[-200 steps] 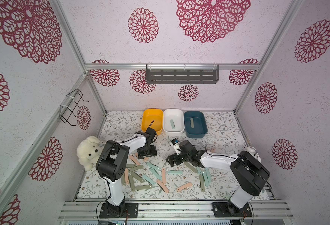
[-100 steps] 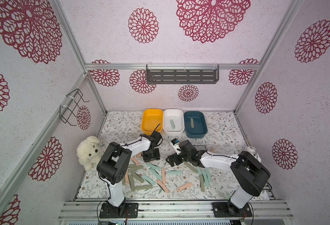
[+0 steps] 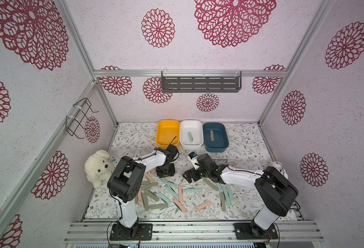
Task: Place the fruit knives into the storage box by color
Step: Pick up the fruit knife from the center of the board.
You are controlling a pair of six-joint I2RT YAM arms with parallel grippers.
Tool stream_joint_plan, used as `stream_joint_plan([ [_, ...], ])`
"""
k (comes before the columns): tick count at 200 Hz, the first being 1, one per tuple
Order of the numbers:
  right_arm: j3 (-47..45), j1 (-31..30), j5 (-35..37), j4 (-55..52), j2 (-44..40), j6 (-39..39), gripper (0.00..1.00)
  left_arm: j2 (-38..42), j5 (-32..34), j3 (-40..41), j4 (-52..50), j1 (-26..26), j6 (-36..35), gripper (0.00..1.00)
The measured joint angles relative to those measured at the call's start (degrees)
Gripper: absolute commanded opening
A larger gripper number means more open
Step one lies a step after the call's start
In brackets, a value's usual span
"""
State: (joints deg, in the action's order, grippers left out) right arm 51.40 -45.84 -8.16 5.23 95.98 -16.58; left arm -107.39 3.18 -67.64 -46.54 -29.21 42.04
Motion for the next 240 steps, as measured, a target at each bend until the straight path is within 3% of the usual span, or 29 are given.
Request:
stream_joint_plan([
  [86,0.1,0.3,3.1,-2.6,-1.2,0.0,0.99,-1.4,0.3,-1.7,0.6,0.0,-1.3,0.19],
  [240,0.1,0.5,6.2,-3.2,-2.1,0.2,0.99,-0.6,2.6,-2.0,0.2,-0.1,-3.1,0.06],
])
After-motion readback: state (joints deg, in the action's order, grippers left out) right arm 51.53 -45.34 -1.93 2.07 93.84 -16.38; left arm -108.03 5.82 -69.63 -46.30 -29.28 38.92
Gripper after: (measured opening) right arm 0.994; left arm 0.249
